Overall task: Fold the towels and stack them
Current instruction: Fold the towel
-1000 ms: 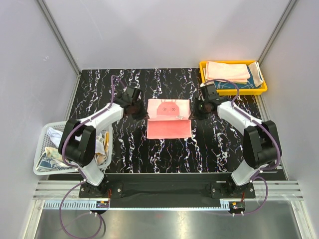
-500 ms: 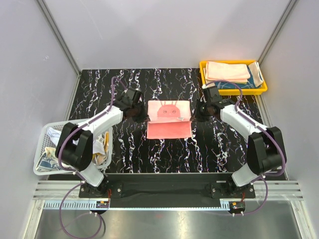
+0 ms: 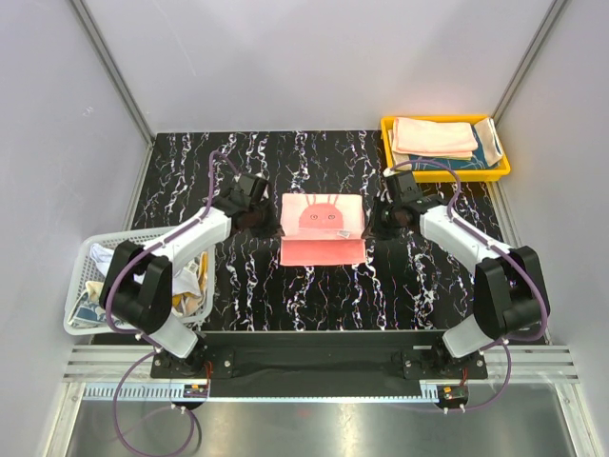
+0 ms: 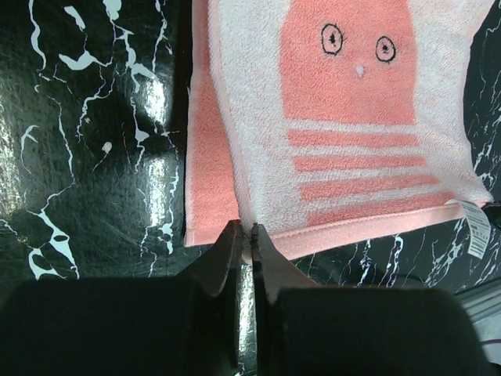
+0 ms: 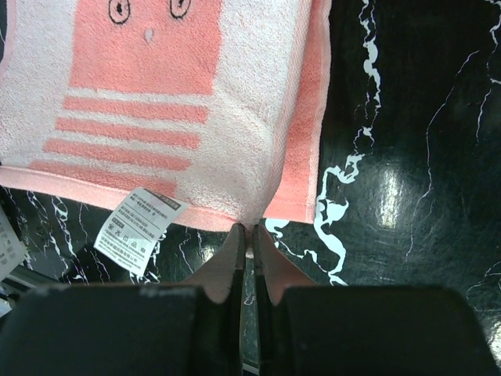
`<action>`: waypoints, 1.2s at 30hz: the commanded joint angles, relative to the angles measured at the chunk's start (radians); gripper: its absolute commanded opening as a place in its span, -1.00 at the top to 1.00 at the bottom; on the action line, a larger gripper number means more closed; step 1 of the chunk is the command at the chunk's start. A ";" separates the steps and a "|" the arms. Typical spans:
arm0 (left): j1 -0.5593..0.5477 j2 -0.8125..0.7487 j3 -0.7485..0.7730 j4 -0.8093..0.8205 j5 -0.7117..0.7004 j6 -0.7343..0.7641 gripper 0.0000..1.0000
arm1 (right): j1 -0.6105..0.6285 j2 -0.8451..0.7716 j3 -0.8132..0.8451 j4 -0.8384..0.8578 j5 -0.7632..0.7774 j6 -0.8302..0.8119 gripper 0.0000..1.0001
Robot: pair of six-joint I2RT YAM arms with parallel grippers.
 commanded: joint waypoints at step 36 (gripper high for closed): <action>-0.014 -0.086 -0.069 0.005 0.007 0.034 1.00 | 0.029 -0.076 -0.052 0.011 0.010 0.014 1.00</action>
